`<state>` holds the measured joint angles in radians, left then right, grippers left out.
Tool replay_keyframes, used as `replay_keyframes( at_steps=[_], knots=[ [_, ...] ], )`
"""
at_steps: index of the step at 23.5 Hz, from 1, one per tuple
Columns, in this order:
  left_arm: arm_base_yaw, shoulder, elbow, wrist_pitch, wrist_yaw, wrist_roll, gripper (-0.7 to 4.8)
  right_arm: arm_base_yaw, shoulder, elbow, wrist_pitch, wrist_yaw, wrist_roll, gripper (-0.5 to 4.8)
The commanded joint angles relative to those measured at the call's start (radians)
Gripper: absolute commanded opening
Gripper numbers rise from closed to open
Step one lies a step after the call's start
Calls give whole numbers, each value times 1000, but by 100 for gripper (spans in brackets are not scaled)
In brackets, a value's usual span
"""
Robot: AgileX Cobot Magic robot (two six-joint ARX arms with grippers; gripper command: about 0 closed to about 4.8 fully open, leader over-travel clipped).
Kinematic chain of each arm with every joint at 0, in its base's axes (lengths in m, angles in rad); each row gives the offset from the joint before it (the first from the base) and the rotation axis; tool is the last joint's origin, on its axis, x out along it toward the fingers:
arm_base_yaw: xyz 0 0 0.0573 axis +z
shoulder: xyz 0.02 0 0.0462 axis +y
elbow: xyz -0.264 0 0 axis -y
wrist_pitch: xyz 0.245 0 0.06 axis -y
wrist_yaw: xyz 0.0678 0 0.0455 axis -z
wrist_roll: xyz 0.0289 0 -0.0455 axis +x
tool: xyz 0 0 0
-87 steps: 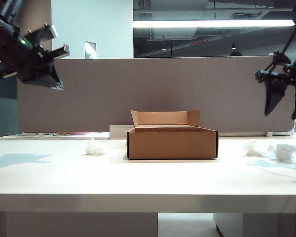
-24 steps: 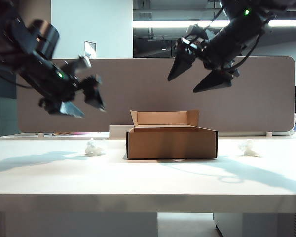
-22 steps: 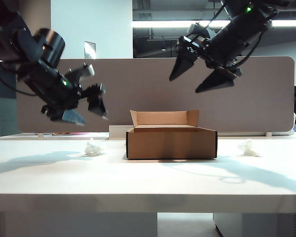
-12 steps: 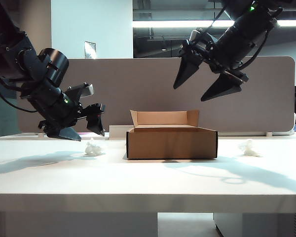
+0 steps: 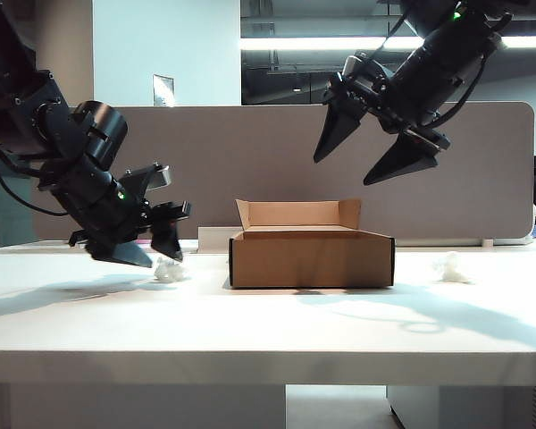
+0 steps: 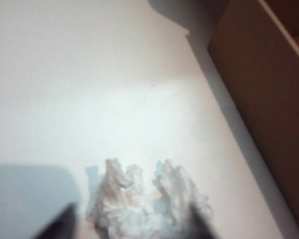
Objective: Pick up all the paper balls on the table and put them in the paper box.
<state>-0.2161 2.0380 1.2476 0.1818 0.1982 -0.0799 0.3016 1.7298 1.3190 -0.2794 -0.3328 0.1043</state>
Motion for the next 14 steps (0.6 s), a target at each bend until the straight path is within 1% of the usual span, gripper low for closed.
replay_keyframes(
  at_steps=[1,2,3,5,7,11,14],
  knots=[
    [-2,-4,4,8,0,2,114,1,-6,6,6,-2,0,472],
    [-2,-4,4,8,0,2,76,1,-6,6,6,-2,0,472],
    [-2,-4,4,8,1,2,71,1,-6,6,6,-2,0,471],
    [-2,-5,10,7,3,1,16,1,-6,6,6,-2,0,472],
    [-2,-11,10,10,10,1,-6,1,-6,6,6,-2,0,472],
    [-2,-57,10,26,50,1,-6,1,-6,6,4,-2,0,472],
    [-2,-93,10,44,56,1,-6,1,-6,6,5,-2,0,471]
  ],
)
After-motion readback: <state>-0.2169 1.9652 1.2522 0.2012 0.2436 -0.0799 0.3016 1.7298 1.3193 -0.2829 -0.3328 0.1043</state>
